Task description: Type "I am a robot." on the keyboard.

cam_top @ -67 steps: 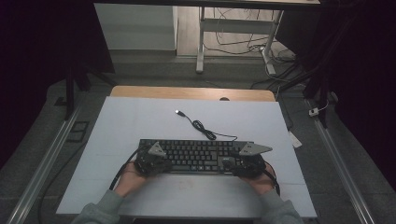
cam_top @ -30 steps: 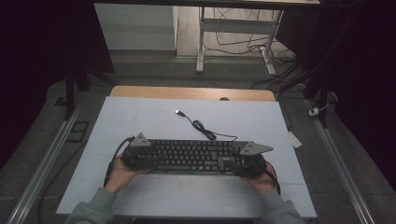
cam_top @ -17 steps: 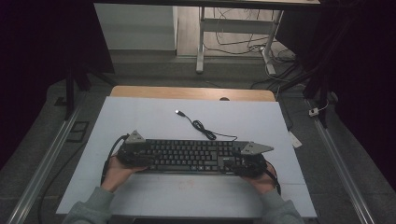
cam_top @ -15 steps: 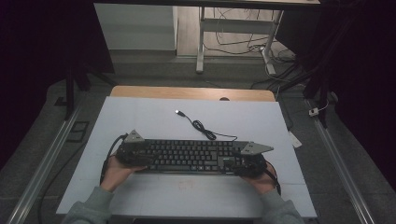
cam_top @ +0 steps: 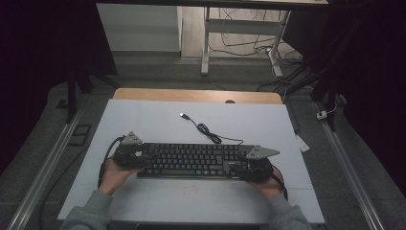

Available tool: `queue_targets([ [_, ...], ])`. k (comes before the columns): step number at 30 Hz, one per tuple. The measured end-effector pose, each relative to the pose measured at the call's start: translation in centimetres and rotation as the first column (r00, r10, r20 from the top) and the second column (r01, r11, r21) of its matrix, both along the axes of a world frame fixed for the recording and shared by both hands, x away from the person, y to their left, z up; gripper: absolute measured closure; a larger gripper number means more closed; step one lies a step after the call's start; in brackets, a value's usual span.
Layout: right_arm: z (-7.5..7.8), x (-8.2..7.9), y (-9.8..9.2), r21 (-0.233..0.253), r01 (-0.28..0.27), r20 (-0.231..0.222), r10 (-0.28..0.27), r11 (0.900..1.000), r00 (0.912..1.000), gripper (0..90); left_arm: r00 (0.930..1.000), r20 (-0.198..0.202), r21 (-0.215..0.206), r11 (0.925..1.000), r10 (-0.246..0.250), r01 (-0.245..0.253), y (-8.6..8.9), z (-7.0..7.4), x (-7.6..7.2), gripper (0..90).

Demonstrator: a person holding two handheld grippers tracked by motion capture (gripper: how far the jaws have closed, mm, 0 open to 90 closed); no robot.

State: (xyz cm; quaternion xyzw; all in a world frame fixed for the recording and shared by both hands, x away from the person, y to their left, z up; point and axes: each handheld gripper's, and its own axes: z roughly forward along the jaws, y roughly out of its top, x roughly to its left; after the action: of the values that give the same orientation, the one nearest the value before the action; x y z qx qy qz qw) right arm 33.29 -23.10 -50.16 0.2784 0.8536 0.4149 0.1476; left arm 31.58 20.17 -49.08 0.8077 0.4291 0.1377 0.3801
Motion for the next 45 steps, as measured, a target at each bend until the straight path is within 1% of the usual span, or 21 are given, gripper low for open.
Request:
queue_targets([
  [3, 0.0, 0.0, 0.0, -0.001, -0.001, -0.001, 0.001, 1.000, 1.0000, 46.4, 0.9999, 0.004, 0.008, 0.9999, 0.010, -0.010, 0.2, -0.1, 0.0, 53.0],
  [9, -0.1, 0.0, 0.0, -0.008, -0.001, -0.002, 0.001, 1.000, 1.0000, 46.3, 0.9999, 0.003, 0.010, 0.9998, 0.017, -0.017, 0.6, -0.2, 0.1, 68.6],
  [13, -0.1, 0.0, 0.1, -0.010, 0.001, -0.003, -0.001, 1.000, 1.0000, 46.2, 1.0000, -0.009, 0.012, 0.9999, -0.001, 0.002, 0.7, -0.3, 0.1, 83.0],
  [15, -0.1, 0.0, 0.1, -0.008, 0.000, -0.002, 0.000, 1.000, 1.0000, 46.2, 0.9997, -0.020, 0.024, 0.9996, -0.016, 0.017, 0.6, -0.4, 0.2, 88.3],
  [19, -0.1, 0.0, 0.0, -0.011, 0.001, -0.001, -0.001, 1.000, 1.0000, 46.2, 0.9985, -0.042, 0.051, 0.9980, -0.035, 0.038, 0.1, -0.7, 0.3, 88.8],
  [23, -0.1, 0.0, 0.0, -0.009, 0.001, -0.001, -0.001, 1.000, 1.0000, 46.2, 0.9965, -0.061, 0.082, 0.9947, -0.057, 0.062, -0.5, -1.2, 0.4, 88.8],
  [27, -0.1, 0.0, 0.1, -0.012, 0.000, -0.003, 0.000, 1.000, 1.0000, 46.2, 0.9957, -0.072, 0.109, 0.9918, -0.058, 0.066, -0.9, -1.6, 0.4, 88.8],
  [30, -0.1, 0.0, 0.1, -0.012, 0.000, -0.003, 0.000, 1.000, 1.0000, 46.2, 0.9956, -0.076, 0.142, 0.9877, -0.054, 0.065, -1.2, -2.0, 0.5, 88.8],
  [37, -0.2, 0.0, 0.1, -0.014, -0.001, -0.002, 0.001, 1.000, 1.0000, 46.1, 0.9958, -0.078, 0.150, 0.9870, -0.047, 0.058, -1.3, -2.3, 0.6, 88.7],
  [45, -0.2, 0.1, 0.1, -0.013, 0.002, -0.003, -0.002, 1.000, 1.0000, 45.8, 0.9957, -0.081, 0.145, 0.9878, -0.044, 0.056, -1.4, -2.5, 0.7, 88.7],
])
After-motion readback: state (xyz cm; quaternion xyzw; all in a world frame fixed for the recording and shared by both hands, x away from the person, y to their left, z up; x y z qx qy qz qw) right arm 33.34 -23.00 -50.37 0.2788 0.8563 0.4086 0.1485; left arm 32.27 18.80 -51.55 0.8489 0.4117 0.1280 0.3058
